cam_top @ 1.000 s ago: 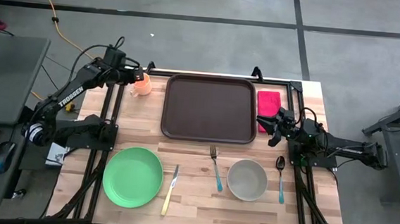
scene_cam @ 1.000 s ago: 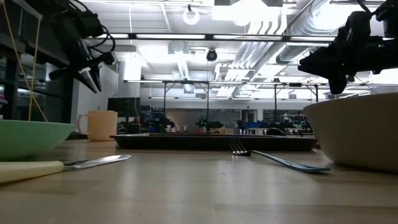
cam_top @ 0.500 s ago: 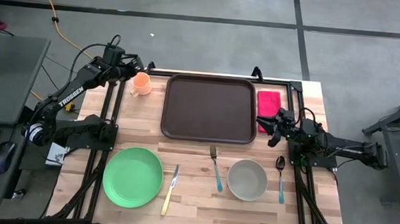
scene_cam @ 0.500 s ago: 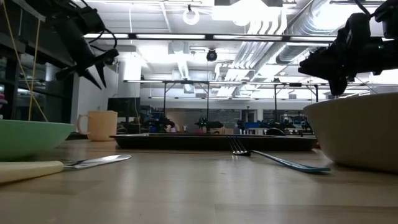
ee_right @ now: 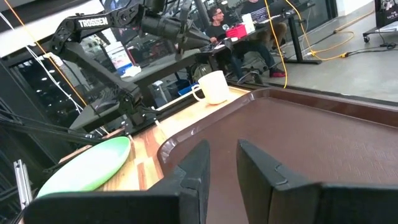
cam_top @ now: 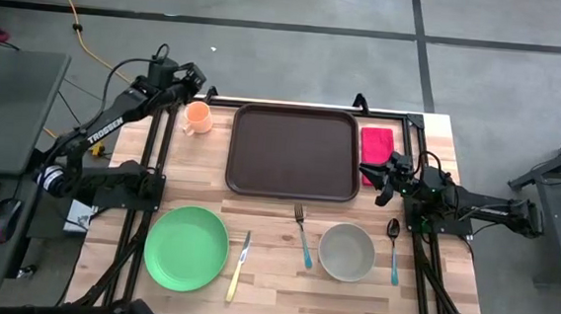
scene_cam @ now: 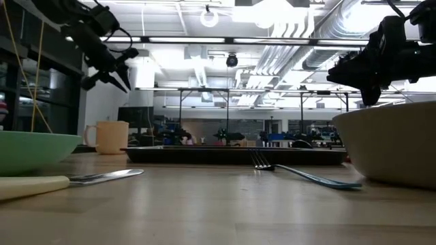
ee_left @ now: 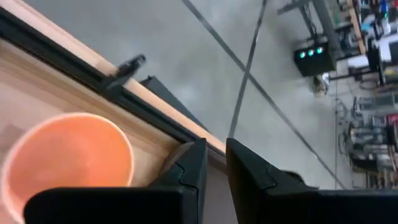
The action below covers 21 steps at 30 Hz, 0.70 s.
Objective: Set up tray
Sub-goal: Put the yellow mug on the brown serving tray
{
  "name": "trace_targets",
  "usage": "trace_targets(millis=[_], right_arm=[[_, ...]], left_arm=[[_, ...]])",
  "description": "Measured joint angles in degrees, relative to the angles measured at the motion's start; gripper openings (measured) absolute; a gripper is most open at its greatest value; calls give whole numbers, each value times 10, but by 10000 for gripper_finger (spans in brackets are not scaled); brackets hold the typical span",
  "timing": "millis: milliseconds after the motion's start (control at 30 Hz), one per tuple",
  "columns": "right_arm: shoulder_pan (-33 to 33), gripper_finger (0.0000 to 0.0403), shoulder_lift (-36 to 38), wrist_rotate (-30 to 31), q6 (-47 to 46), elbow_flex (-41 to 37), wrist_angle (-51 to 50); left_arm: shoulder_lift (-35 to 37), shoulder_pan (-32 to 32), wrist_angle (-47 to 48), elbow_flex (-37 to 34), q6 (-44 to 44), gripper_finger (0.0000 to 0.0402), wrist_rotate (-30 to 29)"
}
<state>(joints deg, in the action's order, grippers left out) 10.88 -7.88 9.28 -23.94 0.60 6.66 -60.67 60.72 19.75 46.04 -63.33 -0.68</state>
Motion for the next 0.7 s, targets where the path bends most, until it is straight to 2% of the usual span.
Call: trace_targets(millis=[267,533,700], right_arm=[[0,57,0,0,-1,0,0],[0,57,0,7,-1,0,-6],[0,57,0,15,-2,0,-10]], left_arm=[[-55,-4,22,35,16,92,0],[-103,-32,113,90,100,92,-2],[-109,-49,146,96,145,92,-4]])
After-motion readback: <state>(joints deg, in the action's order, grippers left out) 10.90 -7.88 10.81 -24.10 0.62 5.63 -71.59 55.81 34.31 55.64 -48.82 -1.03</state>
